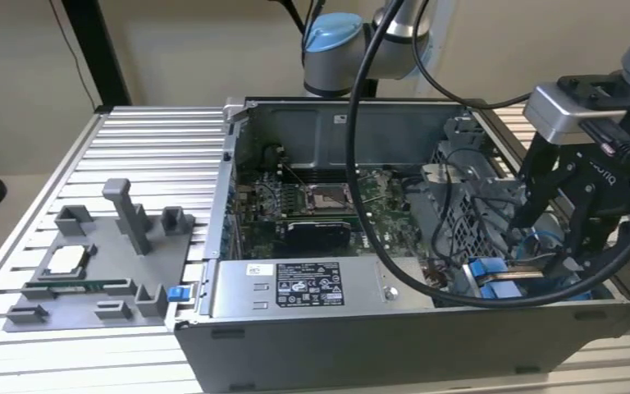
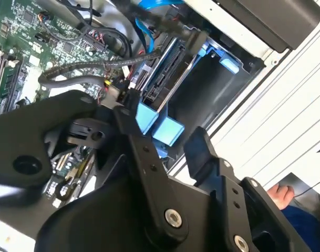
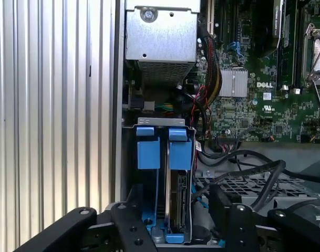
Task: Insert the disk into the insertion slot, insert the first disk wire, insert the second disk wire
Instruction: 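Insert the disk into the insertion slot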
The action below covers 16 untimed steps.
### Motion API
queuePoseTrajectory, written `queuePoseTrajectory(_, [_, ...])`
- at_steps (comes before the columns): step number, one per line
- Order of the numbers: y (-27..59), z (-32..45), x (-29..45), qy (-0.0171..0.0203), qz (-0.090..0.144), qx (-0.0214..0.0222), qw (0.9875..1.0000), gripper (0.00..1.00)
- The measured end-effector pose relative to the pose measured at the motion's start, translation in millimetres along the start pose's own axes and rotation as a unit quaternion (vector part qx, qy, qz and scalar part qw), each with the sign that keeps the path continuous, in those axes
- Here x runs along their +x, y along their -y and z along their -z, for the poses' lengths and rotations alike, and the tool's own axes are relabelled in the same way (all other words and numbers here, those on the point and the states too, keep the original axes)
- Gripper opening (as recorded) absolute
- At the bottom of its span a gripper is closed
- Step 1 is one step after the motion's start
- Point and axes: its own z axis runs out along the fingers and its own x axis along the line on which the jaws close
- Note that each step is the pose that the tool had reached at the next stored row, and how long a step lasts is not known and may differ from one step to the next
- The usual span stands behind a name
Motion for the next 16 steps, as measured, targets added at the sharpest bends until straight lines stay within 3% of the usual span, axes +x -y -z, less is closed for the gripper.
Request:
queuePoseTrajectory(8, [0.0,1.2,0.0,0.0001,0.000,0.0000,1.0000,1.00])
queuePoseTrajectory(16, [-1.3,35.8,-1.3,-0.0001,0.000,0.0000,1.0000,1.00])
